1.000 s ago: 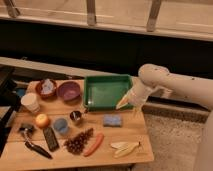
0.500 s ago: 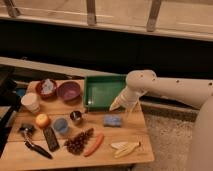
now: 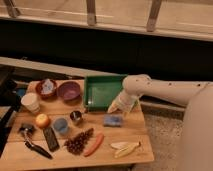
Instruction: Place sponge in paper cup
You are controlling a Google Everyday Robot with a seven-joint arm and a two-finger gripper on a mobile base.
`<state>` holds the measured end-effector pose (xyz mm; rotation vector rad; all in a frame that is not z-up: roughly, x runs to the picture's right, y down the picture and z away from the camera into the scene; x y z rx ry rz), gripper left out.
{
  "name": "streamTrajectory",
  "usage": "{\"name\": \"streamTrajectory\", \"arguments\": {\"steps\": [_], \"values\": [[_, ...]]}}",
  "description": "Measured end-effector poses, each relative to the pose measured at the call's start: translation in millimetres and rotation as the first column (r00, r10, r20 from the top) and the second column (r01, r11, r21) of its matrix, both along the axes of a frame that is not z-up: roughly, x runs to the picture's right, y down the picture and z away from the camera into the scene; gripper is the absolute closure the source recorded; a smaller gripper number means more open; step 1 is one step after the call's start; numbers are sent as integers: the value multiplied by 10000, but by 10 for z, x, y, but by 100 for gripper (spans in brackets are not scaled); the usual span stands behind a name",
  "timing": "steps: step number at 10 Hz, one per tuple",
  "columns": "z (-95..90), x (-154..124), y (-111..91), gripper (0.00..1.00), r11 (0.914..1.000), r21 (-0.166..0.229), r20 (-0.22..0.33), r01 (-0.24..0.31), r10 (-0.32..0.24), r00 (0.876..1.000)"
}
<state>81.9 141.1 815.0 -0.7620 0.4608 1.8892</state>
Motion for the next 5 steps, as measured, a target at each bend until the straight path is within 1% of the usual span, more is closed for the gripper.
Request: {"name": "streamTrajectory", "arguments": {"steps": [2, 4, 5], "values": [[79, 210, 94, 35, 9991, -421, -243, 26, -36, 9997], [116, 317, 189, 35, 9970, -738, -293, -224, 203, 9994], [119, 349, 210, 35, 9961, -809, -287, -365, 343, 9990]]}}
